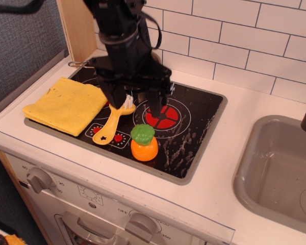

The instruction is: Put the carrot in the pot.

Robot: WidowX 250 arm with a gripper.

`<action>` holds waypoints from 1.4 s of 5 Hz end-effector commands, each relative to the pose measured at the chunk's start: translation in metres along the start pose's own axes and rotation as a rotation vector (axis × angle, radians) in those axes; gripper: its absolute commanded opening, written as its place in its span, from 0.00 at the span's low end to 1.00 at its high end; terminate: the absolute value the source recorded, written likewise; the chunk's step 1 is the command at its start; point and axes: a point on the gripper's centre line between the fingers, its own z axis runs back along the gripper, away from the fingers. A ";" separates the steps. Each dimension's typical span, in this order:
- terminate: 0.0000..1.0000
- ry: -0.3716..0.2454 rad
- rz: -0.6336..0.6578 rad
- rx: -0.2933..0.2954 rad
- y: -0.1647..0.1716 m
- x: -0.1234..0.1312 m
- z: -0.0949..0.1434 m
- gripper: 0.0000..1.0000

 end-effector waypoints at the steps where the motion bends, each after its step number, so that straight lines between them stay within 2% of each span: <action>1: 0.00 0.058 -0.094 -0.021 -0.013 0.000 -0.029 1.00; 2: 0.00 0.121 -0.134 0.037 -0.016 -0.008 -0.046 1.00; 3: 0.00 0.170 -0.148 0.043 -0.019 -0.015 -0.059 1.00; 4: 0.00 0.172 -0.168 0.053 -0.019 -0.015 -0.059 0.00; 5: 0.00 0.136 -0.150 0.049 -0.016 -0.007 -0.045 0.00; 6: 0.00 0.093 -0.082 0.016 -0.009 0.021 -0.017 0.00; 7: 0.00 0.056 0.046 0.004 0.011 0.071 -0.002 0.00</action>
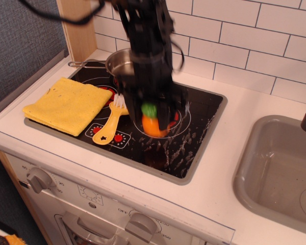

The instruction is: Put the carrot in the pot.

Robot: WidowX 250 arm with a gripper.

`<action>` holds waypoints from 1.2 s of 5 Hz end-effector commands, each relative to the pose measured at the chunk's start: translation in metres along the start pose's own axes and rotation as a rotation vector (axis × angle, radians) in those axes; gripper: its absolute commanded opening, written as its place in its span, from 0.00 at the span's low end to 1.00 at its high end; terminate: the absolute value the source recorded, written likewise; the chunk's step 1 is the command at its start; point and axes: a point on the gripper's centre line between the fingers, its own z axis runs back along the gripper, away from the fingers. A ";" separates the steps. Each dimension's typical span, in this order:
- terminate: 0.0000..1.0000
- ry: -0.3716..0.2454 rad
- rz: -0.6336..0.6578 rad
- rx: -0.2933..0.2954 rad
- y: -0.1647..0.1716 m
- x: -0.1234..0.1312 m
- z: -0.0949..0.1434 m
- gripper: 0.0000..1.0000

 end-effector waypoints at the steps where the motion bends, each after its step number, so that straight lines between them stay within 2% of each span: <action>1: 0.00 -0.113 0.170 0.004 0.045 0.086 0.036 0.00; 2: 0.00 -0.101 0.195 0.054 0.059 0.104 0.025 0.00; 4: 0.00 -0.085 0.249 0.117 0.094 0.120 0.012 0.00; 5: 0.00 -0.076 0.270 0.126 0.106 0.120 0.012 0.00; 6: 0.00 -0.038 0.284 0.106 0.110 0.115 0.001 0.00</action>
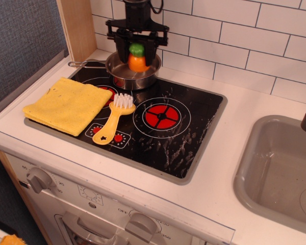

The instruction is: Put the carrot in the pot.

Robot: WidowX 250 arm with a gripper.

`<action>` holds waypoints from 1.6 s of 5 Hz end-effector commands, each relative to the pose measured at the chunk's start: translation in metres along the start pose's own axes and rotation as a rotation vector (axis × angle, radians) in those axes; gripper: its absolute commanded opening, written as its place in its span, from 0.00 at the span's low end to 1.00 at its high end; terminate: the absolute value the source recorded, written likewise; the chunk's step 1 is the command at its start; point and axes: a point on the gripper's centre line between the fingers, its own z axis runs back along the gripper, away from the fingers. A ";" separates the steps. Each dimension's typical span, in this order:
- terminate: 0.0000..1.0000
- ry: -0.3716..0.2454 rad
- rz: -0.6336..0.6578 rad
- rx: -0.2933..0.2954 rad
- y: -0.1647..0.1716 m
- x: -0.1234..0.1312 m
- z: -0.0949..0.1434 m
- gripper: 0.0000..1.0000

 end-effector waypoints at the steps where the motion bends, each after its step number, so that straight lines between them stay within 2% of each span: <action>1: 0.00 -0.001 0.024 -0.033 0.008 -0.001 0.008 1.00; 2: 0.00 -0.047 0.014 -0.056 0.005 -0.005 0.029 1.00; 3: 0.00 -0.122 -0.011 -0.069 0.002 -0.026 0.066 1.00; 4: 0.00 -0.128 -0.047 -0.083 -0.005 -0.064 0.080 1.00; 5: 0.00 -0.120 -0.111 -0.090 -0.010 -0.091 0.075 1.00; 7: 0.00 -0.104 -0.196 -0.067 -0.011 -0.106 0.066 1.00; 8: 1.00 -0.104 -0.196 -0.067 -0.011 -0.106 0.066 1.00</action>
